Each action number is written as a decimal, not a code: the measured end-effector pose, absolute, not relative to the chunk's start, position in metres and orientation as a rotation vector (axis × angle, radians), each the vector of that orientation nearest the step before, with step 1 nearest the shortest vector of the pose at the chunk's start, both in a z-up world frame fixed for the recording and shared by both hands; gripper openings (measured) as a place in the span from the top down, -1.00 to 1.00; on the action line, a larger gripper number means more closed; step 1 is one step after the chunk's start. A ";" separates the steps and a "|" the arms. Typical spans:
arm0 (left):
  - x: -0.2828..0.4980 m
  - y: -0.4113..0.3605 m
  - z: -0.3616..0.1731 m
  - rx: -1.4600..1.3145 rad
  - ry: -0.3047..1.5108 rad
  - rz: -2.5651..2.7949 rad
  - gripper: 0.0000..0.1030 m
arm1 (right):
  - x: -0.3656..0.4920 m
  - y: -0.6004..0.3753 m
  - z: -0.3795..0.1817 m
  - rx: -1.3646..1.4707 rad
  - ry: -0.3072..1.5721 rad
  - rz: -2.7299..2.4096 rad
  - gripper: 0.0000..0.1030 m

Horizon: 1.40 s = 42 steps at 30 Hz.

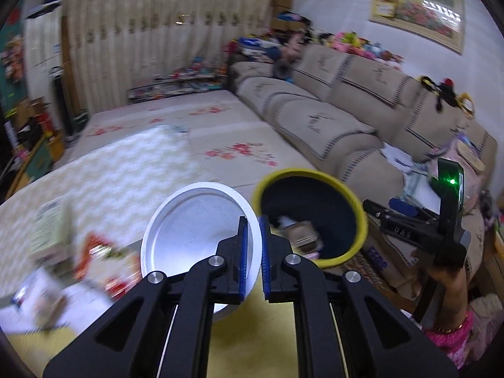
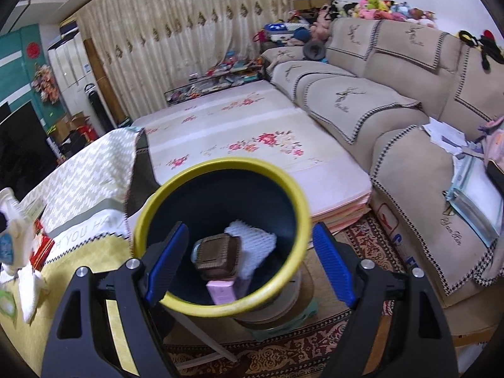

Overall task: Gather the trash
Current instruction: 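Carry the white bowl over the bin and open the left tool, then grasp the clear cup with green band with the right tool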

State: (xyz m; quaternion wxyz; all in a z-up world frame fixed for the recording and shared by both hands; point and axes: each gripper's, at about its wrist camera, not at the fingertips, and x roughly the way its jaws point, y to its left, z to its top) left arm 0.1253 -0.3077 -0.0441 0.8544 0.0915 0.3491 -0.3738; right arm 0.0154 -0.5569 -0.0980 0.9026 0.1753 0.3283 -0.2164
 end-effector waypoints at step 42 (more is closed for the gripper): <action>0.088 -0.193 -0.037 0.054 0.662 -0.546 -0.61 | 0.042 -0.497 -0.115 0.318 0.755 -0.269 -0.50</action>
